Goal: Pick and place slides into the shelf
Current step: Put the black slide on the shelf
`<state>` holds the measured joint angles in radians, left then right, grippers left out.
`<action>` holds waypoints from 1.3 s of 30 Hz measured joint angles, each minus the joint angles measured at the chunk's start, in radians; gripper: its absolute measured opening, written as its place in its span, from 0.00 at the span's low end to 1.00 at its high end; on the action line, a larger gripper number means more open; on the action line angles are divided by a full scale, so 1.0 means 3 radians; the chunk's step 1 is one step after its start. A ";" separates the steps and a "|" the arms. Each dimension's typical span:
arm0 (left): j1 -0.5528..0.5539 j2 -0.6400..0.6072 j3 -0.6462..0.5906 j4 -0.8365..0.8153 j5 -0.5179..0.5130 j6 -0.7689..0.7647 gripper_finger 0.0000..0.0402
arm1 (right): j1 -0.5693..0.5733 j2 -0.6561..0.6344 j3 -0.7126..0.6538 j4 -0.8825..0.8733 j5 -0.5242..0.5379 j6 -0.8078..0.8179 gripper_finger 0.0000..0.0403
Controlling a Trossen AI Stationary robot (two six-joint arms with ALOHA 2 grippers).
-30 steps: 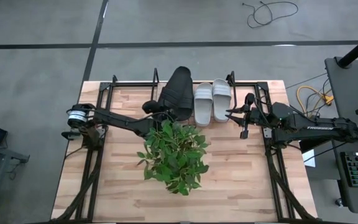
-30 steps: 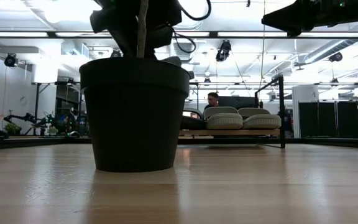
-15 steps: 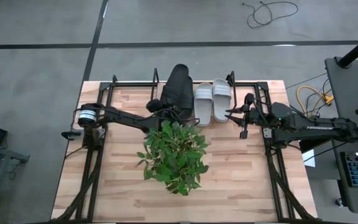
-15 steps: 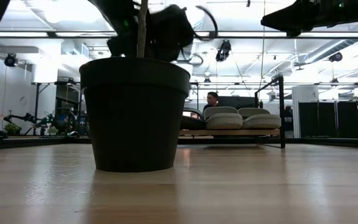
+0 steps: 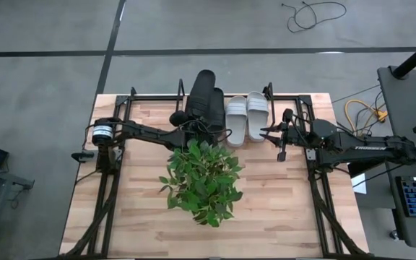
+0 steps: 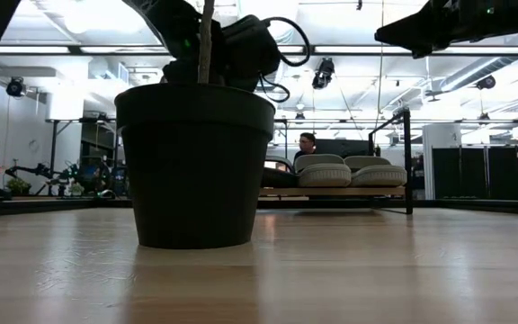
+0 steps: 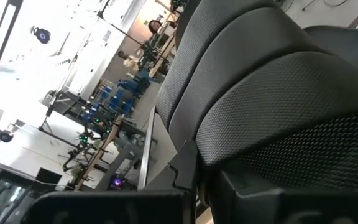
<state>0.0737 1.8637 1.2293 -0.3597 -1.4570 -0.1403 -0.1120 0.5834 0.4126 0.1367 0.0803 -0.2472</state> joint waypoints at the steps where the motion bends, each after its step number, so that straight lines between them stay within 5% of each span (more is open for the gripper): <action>1: 0.0010 0.0000 0.0000 -0.0013 -0.0007 0.0003 0.00 | 0.0000 0.0002 0.0000 0.0000 0.0000 0.0002 0.18; 17: 0.0175 -0.0001 -0.0017 -0.0373 0.0245 -0.0443 0.00 | 0.0000 0.0009 0.0000 -0.0006 0.0000 0.0010 0.18; 26: 0.0261 -0.0004 -0.0017 -0.1270 0.0474 -0.1437 0.00 | 0.0000 0.0008 0.0000 -0.0018 0.0000 0.0006 0.19; 39: 0.0266 -0.0006 -0.0007 -0.1466 0.0704 -0.1466 0.00 | 0.0000 0.0008 0.0000 -0.0018 0.0000 0.0001 0.18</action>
<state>0.1535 1.8618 1.2273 -0.7995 -1.2460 -0.5802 -0.1120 0.5858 0.4126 0.1314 0.0803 -0.2470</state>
